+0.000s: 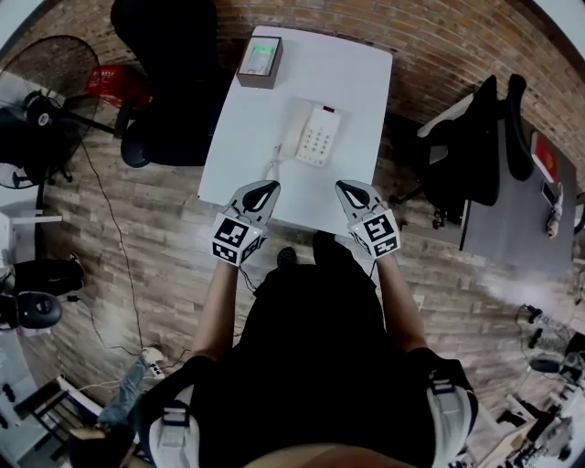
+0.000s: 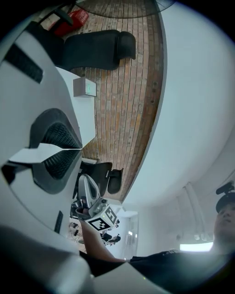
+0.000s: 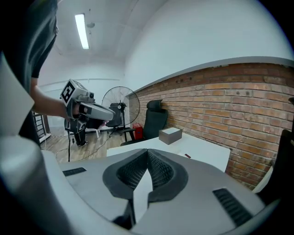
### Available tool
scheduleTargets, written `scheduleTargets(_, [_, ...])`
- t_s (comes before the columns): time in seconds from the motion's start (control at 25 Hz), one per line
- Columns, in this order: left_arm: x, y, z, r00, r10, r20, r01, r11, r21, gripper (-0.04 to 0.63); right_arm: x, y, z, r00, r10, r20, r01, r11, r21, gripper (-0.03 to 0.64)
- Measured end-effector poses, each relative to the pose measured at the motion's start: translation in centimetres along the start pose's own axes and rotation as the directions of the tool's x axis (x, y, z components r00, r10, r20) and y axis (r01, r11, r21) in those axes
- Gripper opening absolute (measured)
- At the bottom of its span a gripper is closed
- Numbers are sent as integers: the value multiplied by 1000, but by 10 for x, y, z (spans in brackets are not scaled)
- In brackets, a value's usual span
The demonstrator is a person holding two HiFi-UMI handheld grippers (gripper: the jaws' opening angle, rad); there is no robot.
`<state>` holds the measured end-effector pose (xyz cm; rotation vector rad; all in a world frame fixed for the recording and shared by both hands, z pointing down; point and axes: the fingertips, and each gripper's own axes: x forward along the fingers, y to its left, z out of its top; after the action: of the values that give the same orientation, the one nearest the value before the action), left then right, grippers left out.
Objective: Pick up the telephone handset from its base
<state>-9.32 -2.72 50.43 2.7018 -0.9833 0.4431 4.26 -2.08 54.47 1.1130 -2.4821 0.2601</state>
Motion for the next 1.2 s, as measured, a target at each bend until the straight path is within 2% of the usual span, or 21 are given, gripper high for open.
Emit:
scheduleTargets(0.24, [31, 12, 9, 998, 67, 13, -66, 994, -85, 23, 15, -37, 2, 998, 67, -7, -67, 998, -8, -3])
scheduleTargets(0.48, [55, 20, 16, 991, 133, 6, -132, 985, -107, 23, 31, -68, 6, 991, 132, -2, -132, 991, -27, -3])
scheduleTargets(0.68, [71, 23, 23, 984, 173, 36, -165, 973, -164, 23, 37, -86, 4, 983, 183, -6, -183, 982, -38, -3])
scheduleTargets(0.92, [91, 28, 24, 975, 220, 15, -215, 963, -160, 25, 44, -102, 2, 972, 234, -5, -234, 971, -45, -3])
scheduleTargets(1.2, [104, 38, 12, 970, 242, -27, -243, 958, -154, 25, 52, -109, -7, 970, 242, -11, -243, 970, -23, -3])
